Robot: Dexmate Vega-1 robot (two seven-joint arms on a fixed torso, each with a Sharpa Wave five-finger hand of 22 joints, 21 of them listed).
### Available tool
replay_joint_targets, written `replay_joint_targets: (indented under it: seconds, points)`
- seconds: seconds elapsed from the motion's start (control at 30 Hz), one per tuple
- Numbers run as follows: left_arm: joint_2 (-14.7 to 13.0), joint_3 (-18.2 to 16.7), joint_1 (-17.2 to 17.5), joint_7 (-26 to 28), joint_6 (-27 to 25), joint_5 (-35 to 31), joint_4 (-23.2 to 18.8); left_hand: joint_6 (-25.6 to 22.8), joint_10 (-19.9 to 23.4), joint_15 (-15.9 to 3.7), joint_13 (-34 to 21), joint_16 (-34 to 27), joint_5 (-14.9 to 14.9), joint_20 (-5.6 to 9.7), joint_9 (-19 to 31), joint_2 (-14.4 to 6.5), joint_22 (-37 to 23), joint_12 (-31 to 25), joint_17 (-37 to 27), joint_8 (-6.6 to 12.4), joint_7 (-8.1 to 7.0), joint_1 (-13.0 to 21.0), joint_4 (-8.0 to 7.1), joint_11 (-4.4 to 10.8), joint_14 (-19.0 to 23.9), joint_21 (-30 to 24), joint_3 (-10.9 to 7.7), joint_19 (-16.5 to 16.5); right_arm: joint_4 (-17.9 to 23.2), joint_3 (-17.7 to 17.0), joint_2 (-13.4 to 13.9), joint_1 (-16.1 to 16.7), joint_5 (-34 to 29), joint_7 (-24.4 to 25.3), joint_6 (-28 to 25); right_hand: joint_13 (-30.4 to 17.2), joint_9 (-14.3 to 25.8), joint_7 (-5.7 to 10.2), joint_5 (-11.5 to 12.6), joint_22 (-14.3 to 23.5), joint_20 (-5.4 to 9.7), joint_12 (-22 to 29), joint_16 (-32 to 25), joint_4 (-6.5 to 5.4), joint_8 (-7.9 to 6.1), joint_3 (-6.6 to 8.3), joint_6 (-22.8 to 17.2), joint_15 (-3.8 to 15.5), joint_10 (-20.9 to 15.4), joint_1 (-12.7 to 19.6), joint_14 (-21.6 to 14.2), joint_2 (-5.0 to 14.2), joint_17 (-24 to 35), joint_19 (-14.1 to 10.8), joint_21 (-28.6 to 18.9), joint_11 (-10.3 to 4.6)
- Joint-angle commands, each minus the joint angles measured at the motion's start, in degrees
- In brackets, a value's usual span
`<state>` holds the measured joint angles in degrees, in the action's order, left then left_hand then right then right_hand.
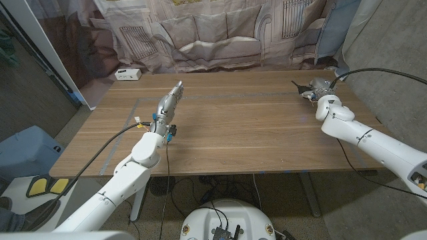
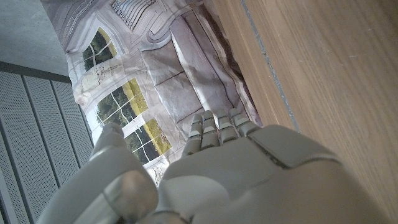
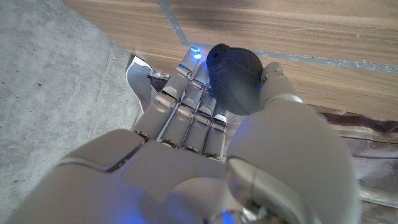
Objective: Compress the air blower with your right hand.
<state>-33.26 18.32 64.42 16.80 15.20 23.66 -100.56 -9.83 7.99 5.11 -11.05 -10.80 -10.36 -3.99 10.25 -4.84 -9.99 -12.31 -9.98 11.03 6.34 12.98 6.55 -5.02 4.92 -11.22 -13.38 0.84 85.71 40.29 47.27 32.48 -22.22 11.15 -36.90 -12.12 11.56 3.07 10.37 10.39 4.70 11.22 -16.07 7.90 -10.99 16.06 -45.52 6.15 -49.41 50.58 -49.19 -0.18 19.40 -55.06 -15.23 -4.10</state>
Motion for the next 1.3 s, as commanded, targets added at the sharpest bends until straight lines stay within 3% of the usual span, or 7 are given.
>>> replay_joint_targets:
  seconds: [0.03, 1.3]
  points:
    - [-0.08, 0.1, -0.02, 0.21, -0.62, -0.04, -0.23, -0.32, 0.18, 0.13, -0.27, 0.07, 0.02, -0.22, 0.18, -0.47, -0.3, 0.21, -0.31, -0.15, 0.03, -0.05, 0.04, 0.02, 0.06, -0.14, -0.5, 0.06, -2.26, 1.38, -0.03, -1.32, 0.23, -1.36, 0.31, -0.27, 0.15, -0.12, 0.36, 0.18, -0.05, -0.06, 0.3, -0.09, -0.02, -0.18, 0.38, 1.78, 0.15, -0.29, 0.25, 0.19, 0.11, 0.39, 0.35, 0.06]
    - [0.26, 0.96, -0.97, 0.23, -1.19, -0.67, -0.35, -0.38, 0.37, 0.18, -0.27, 0.05, 0.03, -0.22, 0.18, -0.51, -0.3, 0.13, -0.31, -0.13, 0.05, -0.1, 0.08, 0.09, 0.09, -0.13, -0.69, 0.02, -8.06, 4.48, -2.12, -3.26, 0.59, -2.54, 0.7, -0.26, 0.14, -0.18, 0.44, 0.13, -0.19, -0.01, 1.01, -0.2, -0.08, -0.5, 1.45, 1.41, 1.15, -0.87, 1.43, 0.33, -0.06, 1.09, 0.87, 0.02]
